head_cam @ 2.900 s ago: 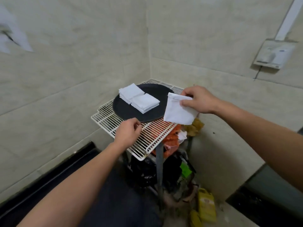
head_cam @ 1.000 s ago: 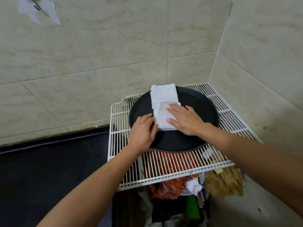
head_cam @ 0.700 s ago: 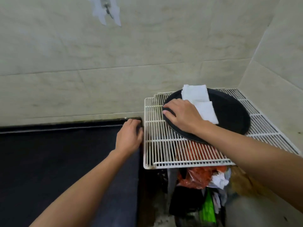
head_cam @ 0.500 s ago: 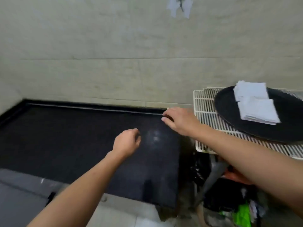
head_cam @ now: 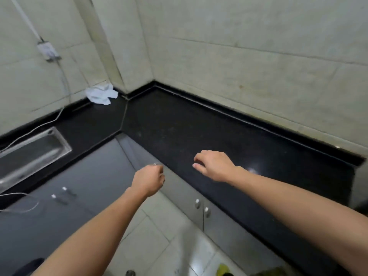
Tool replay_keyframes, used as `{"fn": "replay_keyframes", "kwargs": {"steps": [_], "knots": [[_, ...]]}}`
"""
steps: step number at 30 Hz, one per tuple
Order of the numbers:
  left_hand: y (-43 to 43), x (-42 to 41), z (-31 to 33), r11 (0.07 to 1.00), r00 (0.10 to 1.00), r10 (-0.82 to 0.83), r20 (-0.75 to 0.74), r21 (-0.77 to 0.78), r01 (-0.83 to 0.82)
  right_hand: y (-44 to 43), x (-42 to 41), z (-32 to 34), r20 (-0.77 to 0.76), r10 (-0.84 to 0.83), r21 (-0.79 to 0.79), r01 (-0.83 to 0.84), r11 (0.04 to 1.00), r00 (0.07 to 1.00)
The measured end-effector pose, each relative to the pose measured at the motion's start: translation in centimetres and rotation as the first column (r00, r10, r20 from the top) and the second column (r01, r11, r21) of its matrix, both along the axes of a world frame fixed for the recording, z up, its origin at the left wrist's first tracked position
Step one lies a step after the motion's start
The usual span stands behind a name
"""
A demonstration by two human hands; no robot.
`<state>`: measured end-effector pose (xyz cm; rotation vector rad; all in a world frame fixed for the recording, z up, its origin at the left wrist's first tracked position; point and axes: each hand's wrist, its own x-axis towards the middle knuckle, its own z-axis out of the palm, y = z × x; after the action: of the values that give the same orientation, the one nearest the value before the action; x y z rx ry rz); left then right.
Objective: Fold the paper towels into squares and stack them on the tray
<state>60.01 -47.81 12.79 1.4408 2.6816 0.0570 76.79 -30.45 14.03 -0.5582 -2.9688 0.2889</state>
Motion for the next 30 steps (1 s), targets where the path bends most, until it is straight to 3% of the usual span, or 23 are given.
{"fn": "replay_keyframes", "kwargs": {"steps": [10,22,30], "knots": [[-1.3,-15.5,-1.2,0.986,0.99,0.137,-0.028,-0.088,-0.139,2.2,-20.2,-2.5,0.014,0.181,-0.029,-0.181,0.983,0.983],[-1.0,-32.6,-0.1,0.925,0.926,0.375,0.052,-0.093,-0.37,5.7,-42.9,-3.0,0.053,0.336,-0.085,-0.331,0.94,0.94],[-2.3,-46.2,-2.2,0.905,0.907,0.419,0.039,-0.098,-0.414,5.4,-57.6,-5.0,0.098,0.363,-0.091,-0.355,0.93,0.927]]}}
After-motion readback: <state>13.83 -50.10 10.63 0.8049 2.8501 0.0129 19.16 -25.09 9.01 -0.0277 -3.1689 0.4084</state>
